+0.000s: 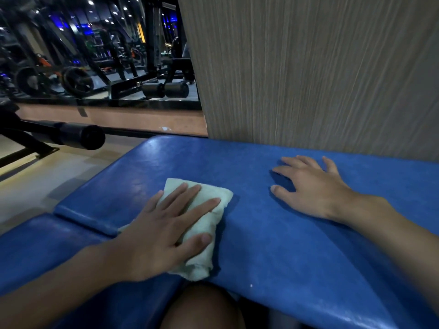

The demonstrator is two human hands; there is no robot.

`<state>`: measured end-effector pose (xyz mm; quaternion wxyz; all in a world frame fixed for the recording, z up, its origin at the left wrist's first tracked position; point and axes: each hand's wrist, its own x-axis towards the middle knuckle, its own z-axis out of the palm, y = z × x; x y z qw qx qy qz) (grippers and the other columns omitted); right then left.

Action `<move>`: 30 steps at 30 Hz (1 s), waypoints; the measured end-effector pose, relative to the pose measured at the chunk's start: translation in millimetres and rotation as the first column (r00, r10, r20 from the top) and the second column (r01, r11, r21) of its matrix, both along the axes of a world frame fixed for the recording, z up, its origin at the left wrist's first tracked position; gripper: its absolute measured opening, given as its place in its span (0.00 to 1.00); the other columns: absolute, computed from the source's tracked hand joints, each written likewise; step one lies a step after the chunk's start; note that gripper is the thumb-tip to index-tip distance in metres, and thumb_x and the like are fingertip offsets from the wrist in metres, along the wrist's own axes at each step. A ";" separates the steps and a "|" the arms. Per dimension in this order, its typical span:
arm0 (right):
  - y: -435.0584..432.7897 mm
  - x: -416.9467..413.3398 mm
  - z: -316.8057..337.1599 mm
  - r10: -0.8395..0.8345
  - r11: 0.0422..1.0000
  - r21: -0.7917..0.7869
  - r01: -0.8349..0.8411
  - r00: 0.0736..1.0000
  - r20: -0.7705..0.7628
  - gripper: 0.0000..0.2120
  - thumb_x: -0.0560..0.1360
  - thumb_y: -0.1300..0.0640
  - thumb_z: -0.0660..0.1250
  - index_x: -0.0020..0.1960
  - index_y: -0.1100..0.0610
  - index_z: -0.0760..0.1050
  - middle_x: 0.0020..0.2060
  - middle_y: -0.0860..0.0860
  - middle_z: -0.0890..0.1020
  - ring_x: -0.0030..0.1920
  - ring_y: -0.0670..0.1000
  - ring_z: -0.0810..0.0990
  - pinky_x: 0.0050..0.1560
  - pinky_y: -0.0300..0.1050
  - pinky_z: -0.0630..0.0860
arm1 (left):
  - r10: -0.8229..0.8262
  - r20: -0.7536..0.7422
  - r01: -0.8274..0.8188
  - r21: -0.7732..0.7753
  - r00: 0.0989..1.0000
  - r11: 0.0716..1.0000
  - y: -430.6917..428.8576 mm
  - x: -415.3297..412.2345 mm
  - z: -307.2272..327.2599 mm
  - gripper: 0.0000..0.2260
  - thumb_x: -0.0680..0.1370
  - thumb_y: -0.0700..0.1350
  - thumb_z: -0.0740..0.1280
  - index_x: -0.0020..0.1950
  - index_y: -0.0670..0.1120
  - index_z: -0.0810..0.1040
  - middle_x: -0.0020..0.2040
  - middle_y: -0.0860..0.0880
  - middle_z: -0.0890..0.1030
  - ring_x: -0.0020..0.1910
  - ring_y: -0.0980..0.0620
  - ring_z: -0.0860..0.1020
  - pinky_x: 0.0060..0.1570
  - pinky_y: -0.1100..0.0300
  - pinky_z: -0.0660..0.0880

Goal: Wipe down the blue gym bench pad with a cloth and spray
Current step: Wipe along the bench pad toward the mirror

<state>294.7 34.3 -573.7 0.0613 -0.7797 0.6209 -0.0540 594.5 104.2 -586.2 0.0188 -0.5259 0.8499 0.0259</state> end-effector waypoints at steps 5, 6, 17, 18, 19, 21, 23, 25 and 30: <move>-5.7 22.3 -6.2 0.071 0.997 0.023 -0.073 0.996 0.050 0.29 0.80 0.35 0.48 0.79 0.40 0.52 0.80 0.42 0.51 0.79 0.48 0.45 0.77 0.61 0.40 | 0.010 -0.017 -0.010 0.012 1.000 1.000 -32.0 -6.2 1.1 0.30 0.65 0.79 0.28 0.68 0.78 0.34 0.80 0.60 0.40 0.78 0.58 0.36 0.76 0.48 0.42; -6.7 23.7 -9.8 0.076 0.997 0.030 -0.077 0.997 0.027 0.29 0.80 0.35 0.47 0.79 0.40 0.51 0.80 0.42 0.50 0.79 0.48 0.45 0.77 0.61 0.40 | 0.017 -0.024 -0.017 0.002 1.000 1.000 -45.1 -9.3 0.9 0.31 0.66 0.79 0.29 0.69 0.78 0.36 0.80 0.59 0.43 0.79 0.57 0.39 0.76 0.47 0.44; -10.6 20.2 -14.6 0.075 0.997 0.015 -0.075 0.997 0.031 0.31 0.77 0.33 0.44 0.78 0.39 0.52 0.79 0.40 0.50 0.79 0.47 0.44 0.77 0.59 0.41 | 0.145 -0.118 -0.151 -0.042 0.982 0.988 -217.0 -64.1 -4.8 0.30 0.75 0.70 0.45 0.77 0.69 0.51 0.80 0.58 0.55 0.79 0.53 0.52 0.74 0.40 0.49; -10.3 20.0 -14.4 0.075 0.997 0.018 -0.076 0.997 0.029 0.31 0.77 0.33 0.44 0.78 0.38 0.52 0.79 0.40 0.50 0.79 0.47 0.44 0.77 0.59 0.41 | 0.147 -0.111 -0.152 -0.043 0.983 0.987 -215.0 -62.9 -6.1 0.30 0.75 0.70 0.45 0.77 0.69 0.50 0.81 0.57 0.54 0.79 0.53 0.51 0.74 0.40 0.49; -9.7 19.9 -14.3 0.076 0.997 0.020 -0.077 0.997 0.029 0.31 0.77 0.33 0.44 0.78 0.38 0.52 0.79 0.40 0.50 0.79 0.47 0.44 0.77 0.59 0.41 | 0.148 -0.098 -0.152 -0.036 0.984 0.988 -208.9 -60.3 -7.6 0.29 0.75 0.71 0.44 0.77 0.69 0.49 0.81 0.57 0.52 0.79 0.53 0.49 0.75 0.40 0.47; -8.6 20.0 -14.1 0.074 0.997 0.023 -0.074 0.997 0.029 0.30 0.77 0.33 0.45 0.78 0.38 0.52 0.79 0.40 0.51 0.79 0.47 0.45 0.77 0.59 0.41 | 0.145 -0.082 -0.146 -0.008 0.986 0.989 -188.3 -52.4 -9.5 0.32 0.73 0.72 0.42 0.77 0.70 0.47 0.81 0.56 0.50 0.80 0.54 0.46 0.75 0.41 0.45; -8.3 21.2 -13.0 0.071 0.997 0.022 -0.072 0.997 0.031 0.30 0.77 0.33 0.45 0.78 0.38 0.52 0.79 0.40 0.51 0.79 0.47 0.45 0.77 0.59 0.41 | 0.115 -0.068 -0.116 -0.015 0.991 0.993 -157.3 -39.3 -9.5 0.35 0.70 0.73 0.40 0.78 0.69 0.46 0.81 0.54 0.50 0.80 0.54 0.46 0.75 0.41 0.46; -7.9 22.2 -12.5 0.073 0.997 0.023 -0.074 0.997 0.036 0.30 0.78 0.34 0.45 0.78 0.39 0.53 0.79 0.41 0.51 0.79 0.47 0.45 0.77 0.59 0.41 | 0.040 -0.052 -0.043 -0.067 0.998 0.997 -118.2 -21.1 -10.0 0.34 0.72 0.73 0.39 0.78 0.67 0.45 0.81 0.54 0.52 0.79 0.53 0.48 0.75 0.41 0.50; -6.2 23.7 -7.4 0.065 0.998 0.026 -0.064 0.997 -0.031 0.29 0.79 0.35 0.46 0.78 0.41 0.55 0.80 0.43 0.53 0.79 0.48 0.47 0.76 0.63 0.41 | -0.001 -0.008 0.001 -0.047 1.000 0.999 -28.4 23.0 -1.3 0.31 0.74 0.73 0.37 0.77 0.70 0.41 0.81 0.58 0.45 0.79 0.59 0.41 0.76 0.47 0.44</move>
